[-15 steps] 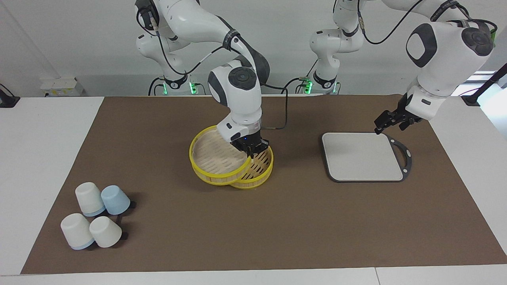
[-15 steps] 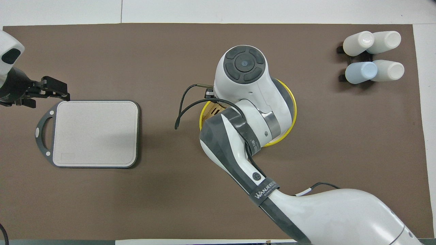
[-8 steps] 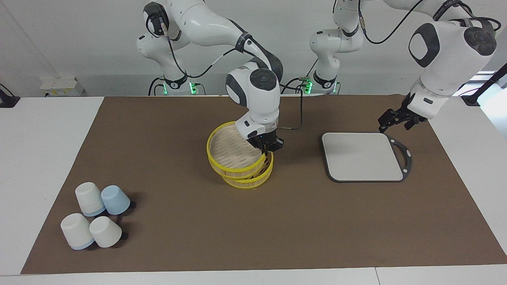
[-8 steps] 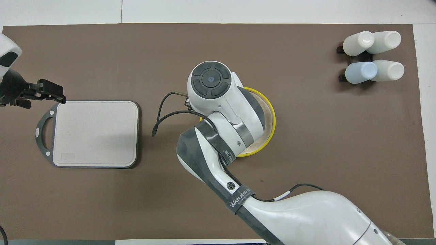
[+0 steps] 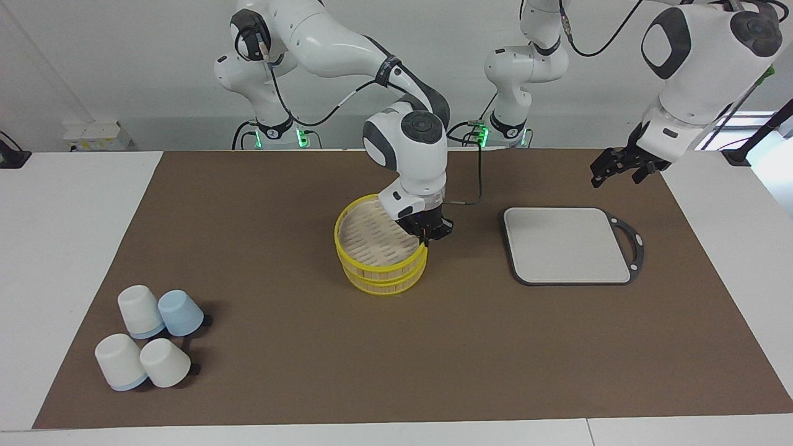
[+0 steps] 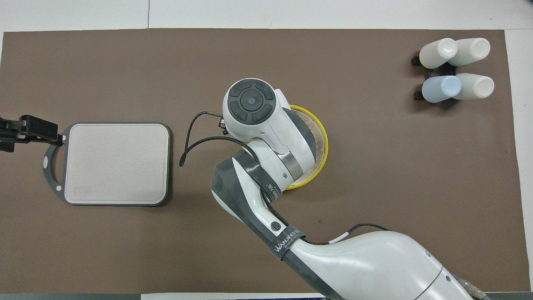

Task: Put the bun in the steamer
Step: 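Lower the lid onto the steamer and open the right gripper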

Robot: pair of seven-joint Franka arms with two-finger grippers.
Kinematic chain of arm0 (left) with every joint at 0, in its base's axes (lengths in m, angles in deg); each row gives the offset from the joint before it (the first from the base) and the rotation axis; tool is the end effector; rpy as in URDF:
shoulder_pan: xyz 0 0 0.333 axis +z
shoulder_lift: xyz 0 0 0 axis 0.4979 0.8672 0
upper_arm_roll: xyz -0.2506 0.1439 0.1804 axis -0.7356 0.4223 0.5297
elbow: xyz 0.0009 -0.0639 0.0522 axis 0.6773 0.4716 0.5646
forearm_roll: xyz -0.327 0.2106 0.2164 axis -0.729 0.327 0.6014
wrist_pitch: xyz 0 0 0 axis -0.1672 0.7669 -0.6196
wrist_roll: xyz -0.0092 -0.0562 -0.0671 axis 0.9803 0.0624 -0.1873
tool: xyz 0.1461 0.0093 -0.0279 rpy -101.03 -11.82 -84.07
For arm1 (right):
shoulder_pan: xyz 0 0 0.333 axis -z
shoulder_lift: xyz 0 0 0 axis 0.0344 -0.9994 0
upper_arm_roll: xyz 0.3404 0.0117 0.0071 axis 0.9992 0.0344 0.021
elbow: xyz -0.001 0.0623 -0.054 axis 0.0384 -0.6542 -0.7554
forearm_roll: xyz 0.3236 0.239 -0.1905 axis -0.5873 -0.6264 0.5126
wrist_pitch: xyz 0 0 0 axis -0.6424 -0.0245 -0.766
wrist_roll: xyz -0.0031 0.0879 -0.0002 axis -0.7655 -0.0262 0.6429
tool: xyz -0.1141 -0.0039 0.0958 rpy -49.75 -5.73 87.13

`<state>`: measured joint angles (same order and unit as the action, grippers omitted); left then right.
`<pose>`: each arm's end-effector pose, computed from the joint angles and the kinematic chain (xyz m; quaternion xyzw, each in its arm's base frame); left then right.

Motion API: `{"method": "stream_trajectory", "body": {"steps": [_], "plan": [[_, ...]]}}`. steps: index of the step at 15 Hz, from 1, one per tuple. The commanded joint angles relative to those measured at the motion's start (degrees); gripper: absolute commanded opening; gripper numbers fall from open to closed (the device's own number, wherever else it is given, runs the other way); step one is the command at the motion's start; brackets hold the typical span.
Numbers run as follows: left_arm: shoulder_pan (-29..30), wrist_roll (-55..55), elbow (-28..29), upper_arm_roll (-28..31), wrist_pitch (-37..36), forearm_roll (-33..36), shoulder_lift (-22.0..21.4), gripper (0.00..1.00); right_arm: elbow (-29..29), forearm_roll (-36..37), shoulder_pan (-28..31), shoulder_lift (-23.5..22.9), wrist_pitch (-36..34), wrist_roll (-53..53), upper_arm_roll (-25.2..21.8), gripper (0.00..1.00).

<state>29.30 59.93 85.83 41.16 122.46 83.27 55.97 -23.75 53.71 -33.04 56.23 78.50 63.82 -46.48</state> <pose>0.5847 -0.0141 0.5987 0.9991 0.0161 -0.0385 0.0063 0.6331 0.4827 0.3684 -0.9836 0.1704 -0.0191 0.0562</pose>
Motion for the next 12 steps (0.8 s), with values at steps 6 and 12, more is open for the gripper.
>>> {"method": "stream_trajectory", "body": {"steps": [6, 12], "plan": [[-1.36, 1.68, 0.32, -0.3, 2.88, 1.7, 0.89, 1.0, -0.91, -0.48, -0.05, -0.56, 2.51, 0.41, 0.13, 0.0], [-2.34, 1.77, -0.66, -0.4, 1.91, 1.44, 1.43, 1.0, -2.31, -0.39, 0.12, -0.04, 2.51, 0.15, 0.13, 0.0]]}}
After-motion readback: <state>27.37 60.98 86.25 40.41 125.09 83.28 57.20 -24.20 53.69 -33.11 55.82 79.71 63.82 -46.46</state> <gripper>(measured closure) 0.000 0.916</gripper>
